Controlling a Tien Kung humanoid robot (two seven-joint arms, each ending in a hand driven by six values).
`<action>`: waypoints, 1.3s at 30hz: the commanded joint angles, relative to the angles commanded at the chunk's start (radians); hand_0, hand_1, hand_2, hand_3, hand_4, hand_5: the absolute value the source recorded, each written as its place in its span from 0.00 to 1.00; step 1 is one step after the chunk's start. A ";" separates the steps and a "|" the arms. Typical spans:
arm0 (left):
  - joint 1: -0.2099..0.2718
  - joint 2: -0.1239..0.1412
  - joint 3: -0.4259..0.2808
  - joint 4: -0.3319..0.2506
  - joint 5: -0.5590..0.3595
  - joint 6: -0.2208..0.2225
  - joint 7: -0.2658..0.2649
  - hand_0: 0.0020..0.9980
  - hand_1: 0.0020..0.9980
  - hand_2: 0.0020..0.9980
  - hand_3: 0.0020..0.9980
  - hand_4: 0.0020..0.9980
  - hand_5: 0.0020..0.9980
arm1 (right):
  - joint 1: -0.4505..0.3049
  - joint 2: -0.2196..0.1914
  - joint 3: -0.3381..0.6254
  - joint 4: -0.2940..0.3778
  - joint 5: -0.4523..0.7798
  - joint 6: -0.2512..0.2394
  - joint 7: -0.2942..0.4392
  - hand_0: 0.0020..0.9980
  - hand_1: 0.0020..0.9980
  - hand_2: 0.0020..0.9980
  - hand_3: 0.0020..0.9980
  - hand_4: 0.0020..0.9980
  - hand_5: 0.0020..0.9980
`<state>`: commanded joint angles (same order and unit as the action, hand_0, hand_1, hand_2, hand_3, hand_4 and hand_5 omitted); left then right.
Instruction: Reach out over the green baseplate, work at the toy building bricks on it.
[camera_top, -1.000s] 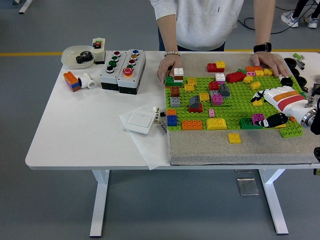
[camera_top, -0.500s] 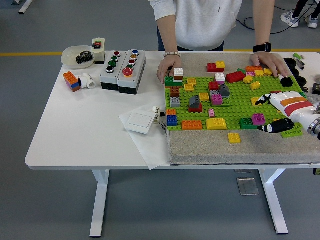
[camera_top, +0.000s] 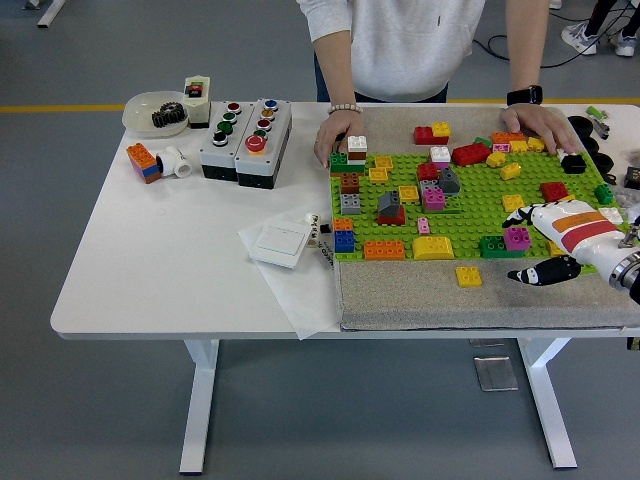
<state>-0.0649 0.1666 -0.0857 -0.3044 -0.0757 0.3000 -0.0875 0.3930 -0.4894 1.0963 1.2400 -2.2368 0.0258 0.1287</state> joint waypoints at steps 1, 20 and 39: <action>0.000 0.000 0.000 0.000 0.000 0.000 0.000 0.86 0.88 0.88 0.75 0.74 0.65 | 0.000 0.000 -0.002 0.000 0.000 0.000 0.000 0.70 0.68 0.72 0.72 0.96 0.30; -0.007 0.000 0.009 -0.001 -0.015 -0.001 -0.005 0.86 0.88 0.88 0.75 0.74 0.65 | 0.035 0.011 -0.019 -0.060 -0.003 -0.002 0.009 0.70 0.68 0.72 0.70 0.94 0.32; -0.011 0.000 0.010 -0.002 -0.015 -0.001 -0.005 0.86 0.88 0.88 0.75 0.74 0.65 | 0.045 0.024 -0.024 -0.106 -0.003 0.000 0.012 0.70 0.68 0.72 0.70 0.94 0.33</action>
<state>-0.0759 0.1669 -0.0753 -0.3062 -0.0909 0.2993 -0.0924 0.4377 -0.4650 1.0724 1.1335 -2.2398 0.0261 0.1411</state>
